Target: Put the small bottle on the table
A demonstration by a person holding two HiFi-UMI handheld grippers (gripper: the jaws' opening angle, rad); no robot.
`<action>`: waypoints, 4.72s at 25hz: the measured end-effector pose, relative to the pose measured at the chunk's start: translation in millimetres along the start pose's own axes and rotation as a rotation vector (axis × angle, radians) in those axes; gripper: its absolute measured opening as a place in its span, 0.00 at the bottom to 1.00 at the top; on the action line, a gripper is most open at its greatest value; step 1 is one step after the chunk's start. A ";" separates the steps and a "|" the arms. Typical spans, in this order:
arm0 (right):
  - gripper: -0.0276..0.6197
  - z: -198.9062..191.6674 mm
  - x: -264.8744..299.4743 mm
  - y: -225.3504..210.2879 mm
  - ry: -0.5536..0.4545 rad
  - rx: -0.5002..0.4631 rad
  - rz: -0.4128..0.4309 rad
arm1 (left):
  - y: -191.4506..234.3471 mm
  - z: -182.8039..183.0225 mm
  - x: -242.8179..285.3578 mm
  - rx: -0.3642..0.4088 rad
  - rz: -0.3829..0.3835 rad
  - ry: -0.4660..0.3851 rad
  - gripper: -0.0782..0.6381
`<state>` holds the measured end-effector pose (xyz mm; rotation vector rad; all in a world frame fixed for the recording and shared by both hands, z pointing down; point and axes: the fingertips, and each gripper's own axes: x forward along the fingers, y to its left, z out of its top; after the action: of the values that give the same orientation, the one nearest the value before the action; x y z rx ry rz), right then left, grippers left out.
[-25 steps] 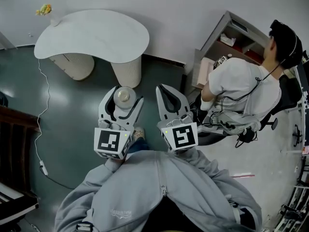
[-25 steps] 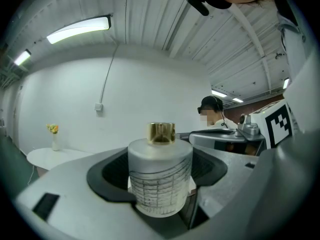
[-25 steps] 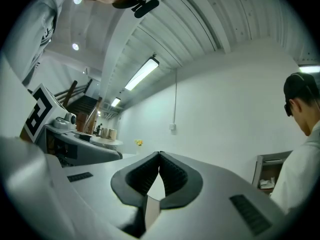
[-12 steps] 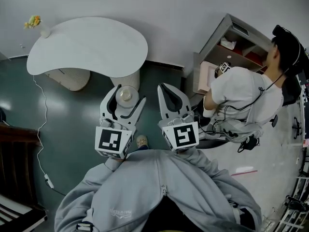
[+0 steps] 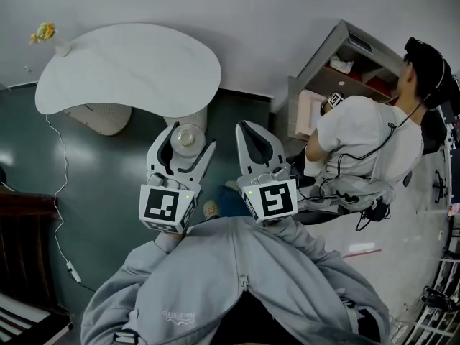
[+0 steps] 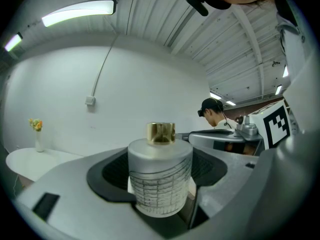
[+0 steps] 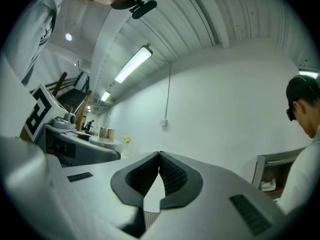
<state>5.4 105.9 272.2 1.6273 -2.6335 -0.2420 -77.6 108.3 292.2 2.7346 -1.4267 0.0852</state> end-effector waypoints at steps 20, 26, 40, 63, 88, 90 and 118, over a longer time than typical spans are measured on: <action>0.08 -20.0 94.4 -40.8 -0.005 0.003 0.032 | 56.8 -3.2 82.6 0.000 0.019 0.004 0.58; 0.08 -29.1 135.6 -63.4 -0.005 -0.001 0.050 | 78.7 -1.2 123.3 0.006 0.029 0.001 0.58; 0.08 -48.5 247.9 -131.7 0.011 0.009 0.107 | 136.3 13.2 240.2 0.011 0.072 0.001 0.58; 0.08 -100.7 359.7 -183.4 0.042 0.088 0.160 | 208.1 -18.4 363.5 -0.003 0.066 -0.004 0.58; 0.08 -209.5 395.0 -180.0 0.149 0.071 0.167 | 238.1 -114.1 420.5 0.039 -0.089 0.050 0.58; 0.08 -220.3 397.0 -180.2 0.159 0.070 0.170 | 240.0 -123.5 423.6 0.032 -0.091 0.055 0.58; 0.08 -322.5 423.8 -184.2 0.269 0.137 0.156 | 257.5 -230.2 469.6 0.049 -0.154 0.162 0.58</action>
<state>14.1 -389.2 541.2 1.3657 -2.5961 0.1558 -25.9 -405.3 563.0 2.7909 -1.1860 0.3306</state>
